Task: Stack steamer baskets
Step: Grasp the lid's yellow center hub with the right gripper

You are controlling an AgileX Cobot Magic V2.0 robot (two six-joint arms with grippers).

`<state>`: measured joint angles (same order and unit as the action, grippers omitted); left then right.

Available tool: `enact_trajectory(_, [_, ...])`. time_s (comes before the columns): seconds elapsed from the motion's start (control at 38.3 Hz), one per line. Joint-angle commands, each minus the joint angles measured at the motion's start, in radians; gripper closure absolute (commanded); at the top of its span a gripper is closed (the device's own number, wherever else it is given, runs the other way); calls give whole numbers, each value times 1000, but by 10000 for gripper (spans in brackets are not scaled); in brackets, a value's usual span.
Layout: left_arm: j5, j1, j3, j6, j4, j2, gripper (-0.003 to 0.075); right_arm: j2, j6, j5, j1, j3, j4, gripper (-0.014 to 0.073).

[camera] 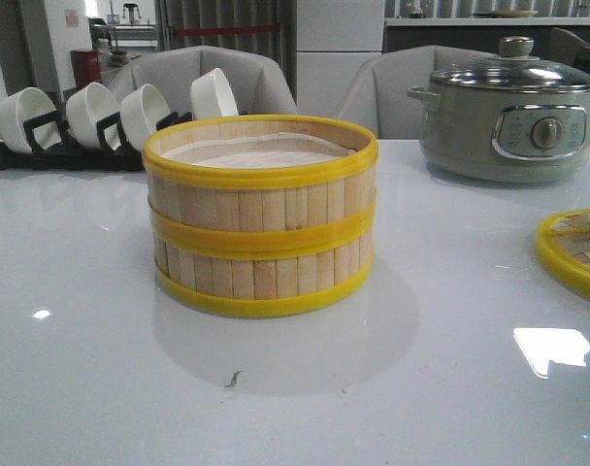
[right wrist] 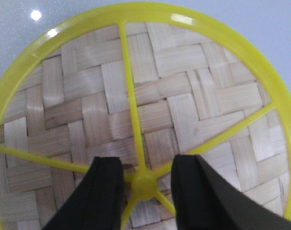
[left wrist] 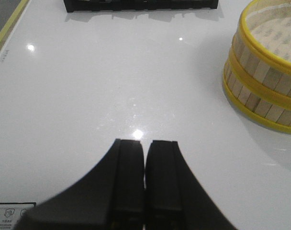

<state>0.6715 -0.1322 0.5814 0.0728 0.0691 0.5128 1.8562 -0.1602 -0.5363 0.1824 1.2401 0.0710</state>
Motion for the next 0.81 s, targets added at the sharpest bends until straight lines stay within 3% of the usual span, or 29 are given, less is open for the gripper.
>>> enact_trajectory(0.0, [-75,1,26,6,2,9,634,-48,3,48,0,38,-14,239])
enact_trajectory(0.78, [-75,1,26,6,2,9,634,-36,3,46,-2,38,-15,256])
